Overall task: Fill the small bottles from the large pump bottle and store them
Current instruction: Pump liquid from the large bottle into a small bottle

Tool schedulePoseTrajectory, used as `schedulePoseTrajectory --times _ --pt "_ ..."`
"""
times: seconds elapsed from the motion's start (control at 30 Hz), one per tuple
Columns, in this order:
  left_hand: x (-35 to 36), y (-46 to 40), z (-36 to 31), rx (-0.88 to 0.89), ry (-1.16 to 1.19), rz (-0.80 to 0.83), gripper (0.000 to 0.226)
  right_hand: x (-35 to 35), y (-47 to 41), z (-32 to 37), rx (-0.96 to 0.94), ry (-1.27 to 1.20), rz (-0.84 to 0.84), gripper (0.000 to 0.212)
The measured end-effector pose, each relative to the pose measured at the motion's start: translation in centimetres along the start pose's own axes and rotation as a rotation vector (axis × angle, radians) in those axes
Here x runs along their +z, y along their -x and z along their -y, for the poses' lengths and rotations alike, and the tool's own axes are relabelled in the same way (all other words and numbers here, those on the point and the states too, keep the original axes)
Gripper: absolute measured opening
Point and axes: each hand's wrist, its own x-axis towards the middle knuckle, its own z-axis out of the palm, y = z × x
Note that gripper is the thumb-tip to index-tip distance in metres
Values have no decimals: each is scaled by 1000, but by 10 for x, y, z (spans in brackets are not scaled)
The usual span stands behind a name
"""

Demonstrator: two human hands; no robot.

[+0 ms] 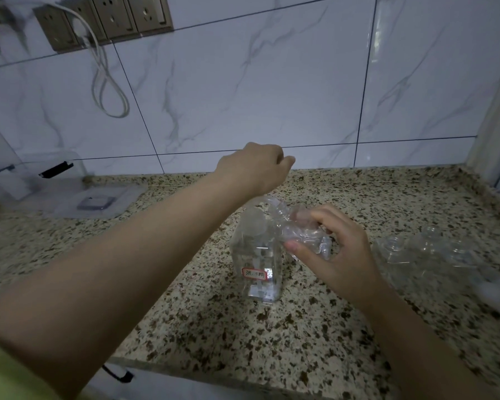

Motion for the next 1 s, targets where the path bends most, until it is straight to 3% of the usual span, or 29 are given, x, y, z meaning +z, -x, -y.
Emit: schedulePoseTrajectory --times 0.13,0.3,0.37,0.67,1.0 --pt "-6 -7 -2 -87 321 152 44 0 0 -1 11 10 9 37" --pt "14 -8 9 -102 414 247 54 -3 0 1 21 24 -6 40" --pt "16 -8 13 -147 466 216 52 -3 -1 2 14 36 -5 39" --pt "24 -13 14 -209 479 229 45 -2 -1 4 29 42 7 38" --pt "22 -10 12 -147 430 185 46 -2 -1 5 21 23 12 34"
